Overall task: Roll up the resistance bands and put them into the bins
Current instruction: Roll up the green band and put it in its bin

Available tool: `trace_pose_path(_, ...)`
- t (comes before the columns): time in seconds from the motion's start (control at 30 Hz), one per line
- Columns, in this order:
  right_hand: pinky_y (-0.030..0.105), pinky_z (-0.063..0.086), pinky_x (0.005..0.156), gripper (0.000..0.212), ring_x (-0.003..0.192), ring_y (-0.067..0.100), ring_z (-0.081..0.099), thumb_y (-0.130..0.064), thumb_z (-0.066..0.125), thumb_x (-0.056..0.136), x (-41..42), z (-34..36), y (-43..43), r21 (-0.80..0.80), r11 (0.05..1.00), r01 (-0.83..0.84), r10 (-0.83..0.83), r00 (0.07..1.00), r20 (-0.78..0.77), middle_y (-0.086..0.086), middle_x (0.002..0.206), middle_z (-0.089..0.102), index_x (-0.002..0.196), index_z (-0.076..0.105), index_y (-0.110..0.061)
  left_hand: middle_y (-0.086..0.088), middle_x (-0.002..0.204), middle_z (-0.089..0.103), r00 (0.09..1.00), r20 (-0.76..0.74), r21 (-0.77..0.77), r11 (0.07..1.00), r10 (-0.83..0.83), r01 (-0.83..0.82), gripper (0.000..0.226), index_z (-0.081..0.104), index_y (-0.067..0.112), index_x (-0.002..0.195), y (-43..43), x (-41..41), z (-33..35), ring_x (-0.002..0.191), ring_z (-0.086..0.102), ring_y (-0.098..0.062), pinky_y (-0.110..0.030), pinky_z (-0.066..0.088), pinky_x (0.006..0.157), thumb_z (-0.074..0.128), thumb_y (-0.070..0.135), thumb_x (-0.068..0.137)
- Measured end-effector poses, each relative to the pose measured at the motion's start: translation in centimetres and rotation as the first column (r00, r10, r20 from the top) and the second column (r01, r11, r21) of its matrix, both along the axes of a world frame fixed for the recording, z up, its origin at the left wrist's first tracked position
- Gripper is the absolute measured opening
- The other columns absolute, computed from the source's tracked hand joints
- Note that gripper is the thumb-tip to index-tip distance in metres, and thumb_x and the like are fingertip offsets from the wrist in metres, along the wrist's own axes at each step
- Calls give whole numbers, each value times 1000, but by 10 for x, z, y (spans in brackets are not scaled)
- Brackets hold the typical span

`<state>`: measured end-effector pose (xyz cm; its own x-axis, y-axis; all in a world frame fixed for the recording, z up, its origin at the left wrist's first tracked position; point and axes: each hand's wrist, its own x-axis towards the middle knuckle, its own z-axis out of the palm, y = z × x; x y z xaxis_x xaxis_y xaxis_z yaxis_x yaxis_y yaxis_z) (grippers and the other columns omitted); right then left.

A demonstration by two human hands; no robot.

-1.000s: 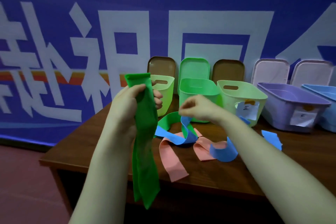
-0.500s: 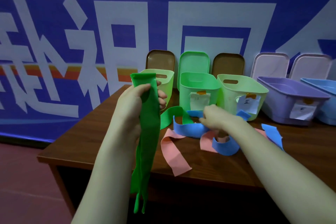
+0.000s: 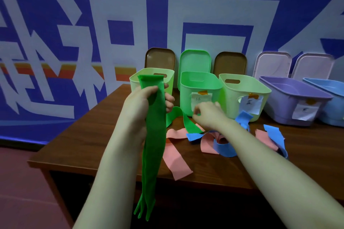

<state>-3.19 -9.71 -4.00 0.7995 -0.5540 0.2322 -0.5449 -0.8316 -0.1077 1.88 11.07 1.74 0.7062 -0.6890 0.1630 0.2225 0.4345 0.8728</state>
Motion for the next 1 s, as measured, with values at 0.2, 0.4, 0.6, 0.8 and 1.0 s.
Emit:
trace_pose_path(0.2,28,34,51,42,69,23,51,-48,57,88,29,-22,4,121,993,4,12,991,-133,0,65,46,63,42,-17,-12,65,60,999,32,36,999,17,-18,29,56,-3,113,1,3,0,54,55,-19,-25,48,53,35,12,99)
trace_pose_path(0.4,32,43,67,25,85,25,56,-38,53,91,41,-33,1,74,997,32,-17,982,-190,6,94,59,94,56,-13,-13,67,59,999,17,41,998,39,-40,29,55,-3,112,0,10,-1,54,55,-20,-28,46,55,35,12,98)
trace_pose_path(0.6,32,43,69,26,90,27,60,-34,47,95,40,-33,-5,53,997,63,-54,986,-159,8,98,63,95,60,-11,-13,66,58,999,14,56,997,46,-47,27,55,-1,109,-5,7,-2,54,54,-19,-27,46,55,34,12,99)
trace_pose_path(0.8,30,41,67,34,83,23,56,-46,47,94,53,-37,1,-1,994,110,-108,977,-183,4,93,62,93,60,-14,-14,65,58,999,22,59,997,49,-50,28,55,-5,112,-1,-1,-1,55,53,-20,-27,46,55,35,9,99)
trace_pose_path(1.0,29,43,71,21,100,28,60,-19,49,92,49,-20,0,1,995,103,-102,989,-111,10,108,62,107,60,-9,-13,67,59,995,30,81,992,93,-95,30,56,-5,113,1,4,2,54,54,-19,-24,47,52,35,10,98)
